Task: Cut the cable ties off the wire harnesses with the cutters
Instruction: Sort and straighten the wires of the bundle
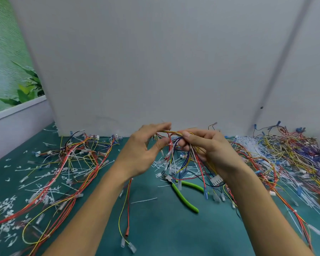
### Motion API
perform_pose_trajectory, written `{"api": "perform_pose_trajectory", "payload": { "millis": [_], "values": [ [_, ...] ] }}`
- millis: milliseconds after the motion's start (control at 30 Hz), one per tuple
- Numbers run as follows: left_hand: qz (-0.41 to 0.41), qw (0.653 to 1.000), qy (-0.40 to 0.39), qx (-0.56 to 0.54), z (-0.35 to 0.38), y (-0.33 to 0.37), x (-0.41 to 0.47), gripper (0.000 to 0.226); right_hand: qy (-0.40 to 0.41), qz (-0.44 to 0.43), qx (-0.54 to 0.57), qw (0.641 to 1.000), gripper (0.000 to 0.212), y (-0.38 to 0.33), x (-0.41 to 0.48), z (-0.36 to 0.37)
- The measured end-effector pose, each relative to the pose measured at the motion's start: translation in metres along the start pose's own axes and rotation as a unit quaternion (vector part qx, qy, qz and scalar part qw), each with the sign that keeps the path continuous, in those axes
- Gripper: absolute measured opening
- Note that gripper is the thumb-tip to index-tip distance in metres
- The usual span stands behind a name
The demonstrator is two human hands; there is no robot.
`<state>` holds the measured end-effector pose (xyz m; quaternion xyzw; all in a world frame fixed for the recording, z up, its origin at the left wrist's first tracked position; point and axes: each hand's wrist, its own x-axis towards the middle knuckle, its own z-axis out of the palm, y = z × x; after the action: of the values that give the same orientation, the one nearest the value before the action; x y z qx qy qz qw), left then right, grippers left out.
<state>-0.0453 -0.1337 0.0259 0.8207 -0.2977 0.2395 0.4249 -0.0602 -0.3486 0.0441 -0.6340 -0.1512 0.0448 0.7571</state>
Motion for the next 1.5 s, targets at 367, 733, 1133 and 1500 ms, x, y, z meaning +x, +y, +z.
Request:
{"api": "perform_pose_trajectory", "payload": {
  "millis": [367, 733, 1133, 1500],
  "values": [
    [-0.088, 0.978, 0.089, -0.166, -0.002, -0.004, 0.002, 0.018, 0.072, -0.012, -0.094, 0.993, 0.025, -0.001, -0.001, -0.007],
    [-0.247, 0.842, 0.179, -0.444, -0.010, -0.008, 0.012, 0.022, 0.040, 0.015, -0.082, 0.996, 0.072, -0.005, 0.001, -0.019],
    [-0.343, 0.750, 0.145, -0.547, -0.006, -0.021, 0.013, 0.028, -0.012, 0.005, 0.089, 0.996, 0.025, 0.001, 0.002, -0.029],
    [-0.374, 0.713, 0.191, -0.562, -0.001, -0.030, 0.014, 0.030, 0.008, -0.015, 0.078, 0.997, 0.033, 0.009, 0.007, -0.031]
  ]
}}
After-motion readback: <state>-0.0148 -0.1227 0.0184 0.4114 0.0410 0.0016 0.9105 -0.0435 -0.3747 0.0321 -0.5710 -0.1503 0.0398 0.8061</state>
